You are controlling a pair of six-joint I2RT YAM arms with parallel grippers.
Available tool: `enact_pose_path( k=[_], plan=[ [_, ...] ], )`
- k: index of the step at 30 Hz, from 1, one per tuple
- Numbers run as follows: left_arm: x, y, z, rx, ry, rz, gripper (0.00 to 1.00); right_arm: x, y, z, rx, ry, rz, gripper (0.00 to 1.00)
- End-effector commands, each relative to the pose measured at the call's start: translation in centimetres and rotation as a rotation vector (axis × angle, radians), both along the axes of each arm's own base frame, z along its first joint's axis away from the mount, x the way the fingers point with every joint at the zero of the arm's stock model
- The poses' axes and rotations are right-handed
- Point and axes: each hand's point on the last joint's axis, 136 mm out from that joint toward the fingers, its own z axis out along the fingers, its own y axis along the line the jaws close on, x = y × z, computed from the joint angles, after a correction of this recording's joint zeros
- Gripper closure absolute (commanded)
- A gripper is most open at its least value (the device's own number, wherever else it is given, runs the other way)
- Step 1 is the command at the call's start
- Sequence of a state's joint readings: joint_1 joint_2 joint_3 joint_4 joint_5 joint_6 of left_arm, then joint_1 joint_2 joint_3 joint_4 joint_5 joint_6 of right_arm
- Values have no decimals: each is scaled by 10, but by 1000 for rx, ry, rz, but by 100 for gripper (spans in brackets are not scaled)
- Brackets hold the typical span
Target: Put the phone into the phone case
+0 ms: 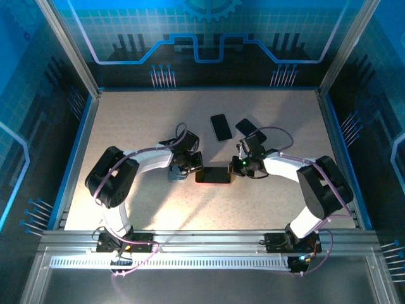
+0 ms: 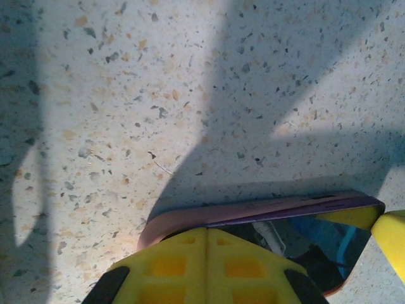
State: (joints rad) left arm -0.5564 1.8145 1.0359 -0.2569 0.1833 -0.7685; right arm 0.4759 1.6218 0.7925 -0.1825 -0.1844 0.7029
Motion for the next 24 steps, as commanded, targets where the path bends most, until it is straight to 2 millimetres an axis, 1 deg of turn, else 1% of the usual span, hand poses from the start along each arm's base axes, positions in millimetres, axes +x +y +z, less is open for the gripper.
enact_pose_path(
  k=[1,5,7,9,12,15,20,24],
  plan=[
    [-28,9,-44,97,125,-28,97,-65,-20,-24,-187,195,82,100],
    [-26,8,-43,98,121,-38,97,-26,-15,41,-146,46,96,100],
    [-25,7,-43,97,119,-42,97,-13,-12,60,-123,21,112,100],
    [-25,8,-43,98,117,-40,97,-3,-9,71,-108,8,135,100],
    [-25,9,-42,103,115,-35,97,13,-8,73,-103,2,147,100],
    [-25,11,-38,101,106,-23,97,22,-5,66,-94,24,160,100],
    [-25,15,-24,107,78,-16,97,24,0,46,-80,75,191,100],
    [-27,18,-20,113,75,-16,97,22,2,33,-74,115,200,100]
  ],
)
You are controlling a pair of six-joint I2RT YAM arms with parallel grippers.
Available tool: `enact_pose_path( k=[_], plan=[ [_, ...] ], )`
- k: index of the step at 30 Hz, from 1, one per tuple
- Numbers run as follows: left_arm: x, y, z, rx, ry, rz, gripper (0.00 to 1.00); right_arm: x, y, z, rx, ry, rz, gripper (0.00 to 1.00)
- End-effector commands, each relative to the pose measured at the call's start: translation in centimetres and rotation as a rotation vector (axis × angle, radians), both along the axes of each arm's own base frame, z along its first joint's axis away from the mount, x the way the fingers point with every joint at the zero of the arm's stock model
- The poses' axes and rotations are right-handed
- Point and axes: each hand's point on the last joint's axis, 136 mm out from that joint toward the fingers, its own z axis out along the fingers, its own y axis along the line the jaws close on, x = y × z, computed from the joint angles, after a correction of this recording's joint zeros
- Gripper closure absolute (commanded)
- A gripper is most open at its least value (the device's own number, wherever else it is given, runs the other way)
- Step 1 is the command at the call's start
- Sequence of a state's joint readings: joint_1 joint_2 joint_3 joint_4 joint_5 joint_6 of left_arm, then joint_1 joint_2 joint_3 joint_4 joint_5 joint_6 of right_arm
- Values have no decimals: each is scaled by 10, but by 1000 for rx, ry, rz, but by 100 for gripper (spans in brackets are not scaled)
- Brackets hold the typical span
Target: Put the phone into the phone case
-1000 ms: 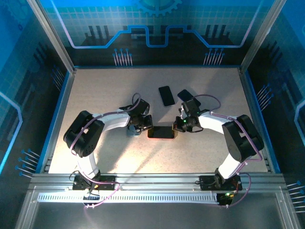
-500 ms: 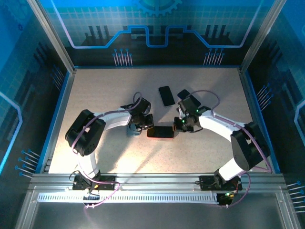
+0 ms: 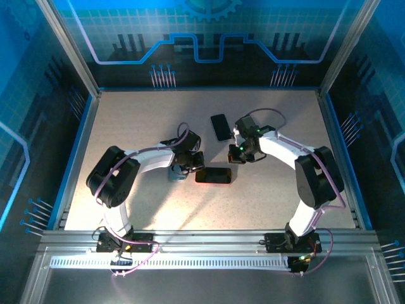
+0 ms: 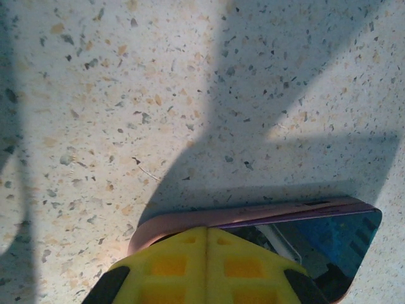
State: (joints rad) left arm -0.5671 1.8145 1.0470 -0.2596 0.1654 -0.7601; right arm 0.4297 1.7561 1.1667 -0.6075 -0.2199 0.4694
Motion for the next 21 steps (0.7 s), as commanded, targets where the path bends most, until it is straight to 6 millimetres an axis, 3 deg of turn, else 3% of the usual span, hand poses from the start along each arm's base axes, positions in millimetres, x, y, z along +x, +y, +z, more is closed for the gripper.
enact_pose_path(
  k=[1,21],
  plan=[
    [-30,21,-22,103,95,-3,97,-5,2,-4,19,42,25,100],
    [-48,33,-31,110,126,14,97,-22,-3,-47,-31,143,44,100]
  ],
)
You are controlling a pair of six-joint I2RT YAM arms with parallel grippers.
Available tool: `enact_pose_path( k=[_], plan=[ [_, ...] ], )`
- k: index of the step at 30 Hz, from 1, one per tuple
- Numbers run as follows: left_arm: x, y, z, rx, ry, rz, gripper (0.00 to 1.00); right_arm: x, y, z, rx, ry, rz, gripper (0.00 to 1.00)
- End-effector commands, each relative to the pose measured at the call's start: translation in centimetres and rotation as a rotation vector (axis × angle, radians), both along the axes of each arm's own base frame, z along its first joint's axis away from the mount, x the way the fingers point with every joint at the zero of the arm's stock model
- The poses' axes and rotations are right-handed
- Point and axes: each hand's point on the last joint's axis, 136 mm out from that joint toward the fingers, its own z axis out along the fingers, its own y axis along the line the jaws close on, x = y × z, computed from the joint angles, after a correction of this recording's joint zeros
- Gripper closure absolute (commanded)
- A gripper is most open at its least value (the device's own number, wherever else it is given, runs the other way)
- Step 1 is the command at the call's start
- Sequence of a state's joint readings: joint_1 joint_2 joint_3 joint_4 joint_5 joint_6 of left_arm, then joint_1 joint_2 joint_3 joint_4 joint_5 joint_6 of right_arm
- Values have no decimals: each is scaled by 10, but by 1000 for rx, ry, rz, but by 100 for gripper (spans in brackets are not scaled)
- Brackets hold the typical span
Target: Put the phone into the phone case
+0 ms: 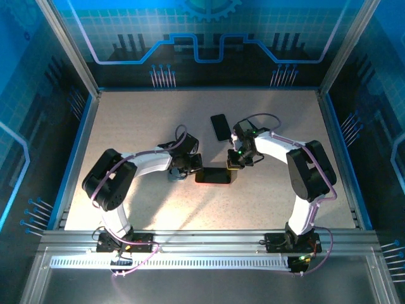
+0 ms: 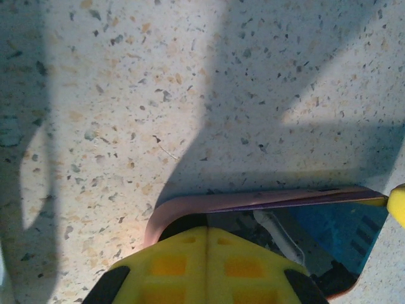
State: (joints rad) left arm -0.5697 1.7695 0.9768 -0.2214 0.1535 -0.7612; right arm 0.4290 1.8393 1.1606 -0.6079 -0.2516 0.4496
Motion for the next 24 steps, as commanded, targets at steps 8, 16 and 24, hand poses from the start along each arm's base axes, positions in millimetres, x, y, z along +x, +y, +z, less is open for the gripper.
enact_pose_path(
  k=[8,16,24],
  plan=[
    [-45,29,-39,107,162,23,97,-47,-5,-59,-115,131,68,100],
    [-52,32,-49,104,181,30,97,-87,-8,-95,-174,204,65,100],
    [-55,32,-55,103,191,34,97,-110,-9,-115,-215,245,68,100]
  ],
)
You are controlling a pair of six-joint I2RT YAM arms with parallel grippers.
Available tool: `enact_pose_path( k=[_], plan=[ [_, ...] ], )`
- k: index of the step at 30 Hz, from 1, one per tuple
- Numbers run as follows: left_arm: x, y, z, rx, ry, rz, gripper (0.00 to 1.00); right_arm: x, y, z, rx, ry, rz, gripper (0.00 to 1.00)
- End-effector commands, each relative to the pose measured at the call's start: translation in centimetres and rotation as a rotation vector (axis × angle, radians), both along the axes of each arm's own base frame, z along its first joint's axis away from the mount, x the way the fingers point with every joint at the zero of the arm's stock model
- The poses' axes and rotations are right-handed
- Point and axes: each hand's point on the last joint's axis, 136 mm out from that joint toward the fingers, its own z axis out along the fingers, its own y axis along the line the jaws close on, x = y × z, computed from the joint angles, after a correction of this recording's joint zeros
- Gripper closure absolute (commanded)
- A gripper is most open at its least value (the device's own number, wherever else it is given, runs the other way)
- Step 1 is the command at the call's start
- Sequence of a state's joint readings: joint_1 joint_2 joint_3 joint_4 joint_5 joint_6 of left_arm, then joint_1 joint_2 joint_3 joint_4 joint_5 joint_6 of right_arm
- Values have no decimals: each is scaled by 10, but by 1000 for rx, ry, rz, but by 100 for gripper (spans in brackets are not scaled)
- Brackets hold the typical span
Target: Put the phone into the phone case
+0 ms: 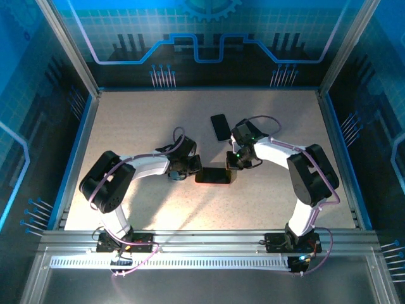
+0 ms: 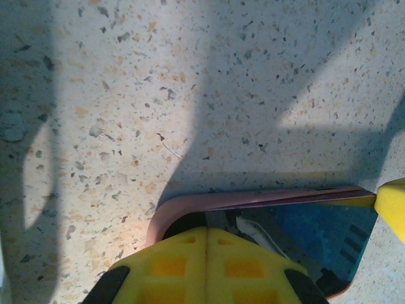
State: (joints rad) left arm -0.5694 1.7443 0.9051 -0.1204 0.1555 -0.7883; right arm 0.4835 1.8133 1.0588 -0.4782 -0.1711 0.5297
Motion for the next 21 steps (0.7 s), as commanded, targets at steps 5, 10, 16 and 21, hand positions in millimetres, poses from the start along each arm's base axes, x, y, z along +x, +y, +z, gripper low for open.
enact_pose_path(
  k=[5,10,16,21],
  plan=[
    [-57,34,-56,142,234,10,97,-120,-20,-105,-178,329,64,100],
    [-55,34,-55,152,227,7,98,-126,-23,-88,-146,307,16,100],
    [-48,34,-47,164,203,0,98,-124,-22,-48,-91,237,-37,100],
    [-45,33,-43,163,188,-2,98,-125,-21,-27,-58,218,-47,100]
  ],
)
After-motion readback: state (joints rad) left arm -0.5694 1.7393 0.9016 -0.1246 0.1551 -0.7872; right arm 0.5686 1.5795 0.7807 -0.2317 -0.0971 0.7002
